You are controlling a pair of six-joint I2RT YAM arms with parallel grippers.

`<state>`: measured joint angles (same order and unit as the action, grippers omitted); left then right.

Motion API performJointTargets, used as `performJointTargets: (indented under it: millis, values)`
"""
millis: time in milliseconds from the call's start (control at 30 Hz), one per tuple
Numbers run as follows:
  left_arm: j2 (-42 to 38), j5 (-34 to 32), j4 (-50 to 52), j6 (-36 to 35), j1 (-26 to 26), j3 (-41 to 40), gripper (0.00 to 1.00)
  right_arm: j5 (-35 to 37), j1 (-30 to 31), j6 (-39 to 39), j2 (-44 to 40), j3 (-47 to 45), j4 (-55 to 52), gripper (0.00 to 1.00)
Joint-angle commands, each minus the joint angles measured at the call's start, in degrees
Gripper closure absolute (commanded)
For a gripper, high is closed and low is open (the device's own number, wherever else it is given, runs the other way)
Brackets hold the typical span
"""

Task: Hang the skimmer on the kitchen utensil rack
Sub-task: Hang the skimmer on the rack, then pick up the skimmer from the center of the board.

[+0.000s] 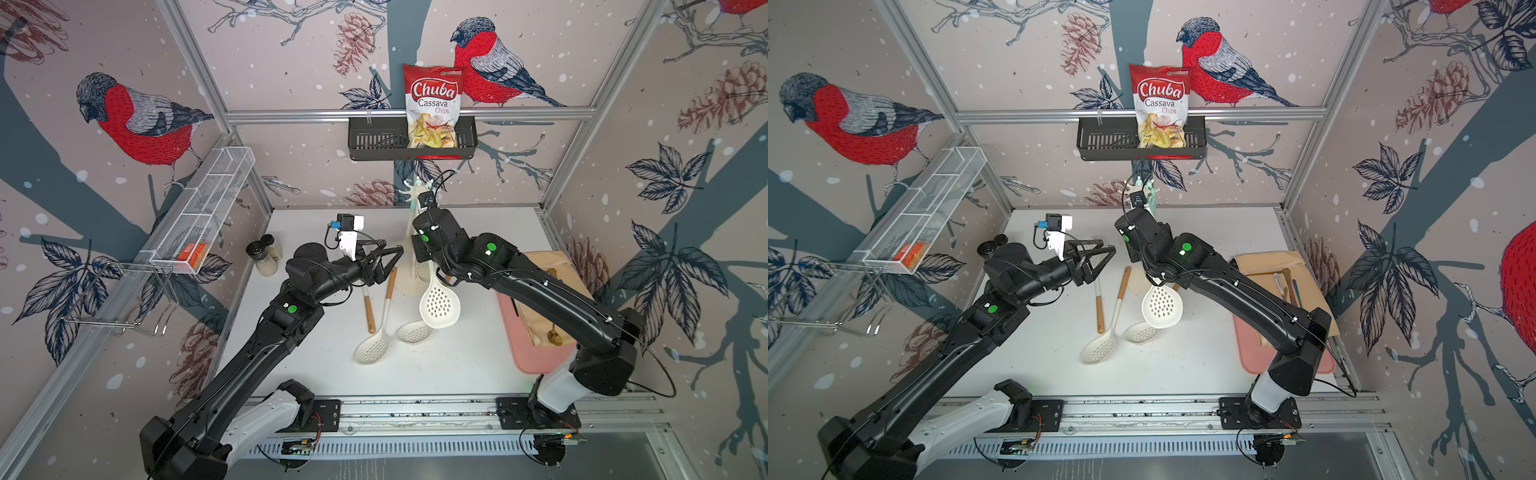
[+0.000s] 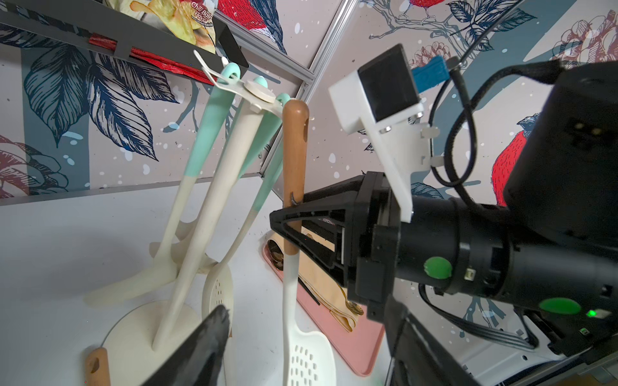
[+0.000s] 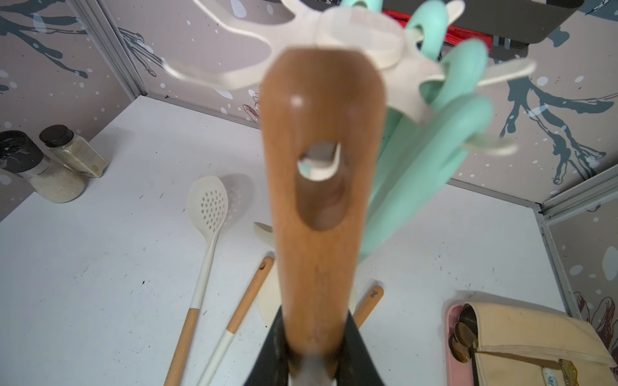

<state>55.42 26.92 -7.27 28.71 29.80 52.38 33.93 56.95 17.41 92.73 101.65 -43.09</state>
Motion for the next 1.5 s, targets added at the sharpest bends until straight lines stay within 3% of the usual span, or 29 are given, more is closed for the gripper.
performJointTargets:
  millis: [0,133,233,300,367,433,533,667,767,933,1200,1467]
  values:
    - [-0.5,-0.5,-1.8,0.4,-0.2,-0.1,0.23,-0.9,-0.9,2.4,0.5,-0.3,-5.1,1.00]
    - [-0.8,-1.8,-1.0,0.6,-0.2,-0.1,0.09,-3.6,-1.3,1.9,-0.6,-1.2,-2.5,1.00]
    - [-1.0,-3.6,0.0,0.6,-0.2,-0.1,0.01,-8.6,-1.3,0.4,-2.6,-1.8,1.5,0.57]
    - [-1.3,-5.7,1.7,0.5,-0.1,0.1,0.01,-12.8,-1.4,-0.5,-5.4,-3.2,5.6,0.33]
    - [-1.6,-8.5,3.9,0.5,-0.1,0.2,0.01,-15.7,-1.4,-1.0,-8.6,-5.7,10.2,0.19]
    - [-1.8,-11.7,6.5,0.4,-0.1,0.2,0.02,-17.8,-1.6,-1.1,-12.4,-9.3,14.8,0.14]
    - [-1.7,-16.3,10.9,0.5,-0.1,0.2,0.09,-20.1,-3.2,0.0,-19.3,-16.5,21.7,0.18]
    - [0.2,-22.2,17.7,1.0,-0.3,1.0,0.17,-23.5,-9.7,4.9,-27.7,-25.1,25.9,0.41]
    - [2.6,-25.0,22.2,2.3,-1.5,1.5,0.22,-27.2,-13.8,6.5,-31.0,-29.5,26.1,0.40]
    - [8.7,-21.2,27.3,5.6,-9.0,1.0,0.29,-39.8,-18.9,8.9,-31.0,-34.8,23.0,0.40]
    - [24.1,-24.0,34.4,3.1,-10.1,4.2,0.25,-40.9,-19.1,12.9,-33.9,-46.3,24.4,0.50]
    - [34.2,-27.3,35.2,1.1,-8.7,7.0,0.23,-39.7,-19.3,12.8,-35.7,-49.2,23.2,0.53]
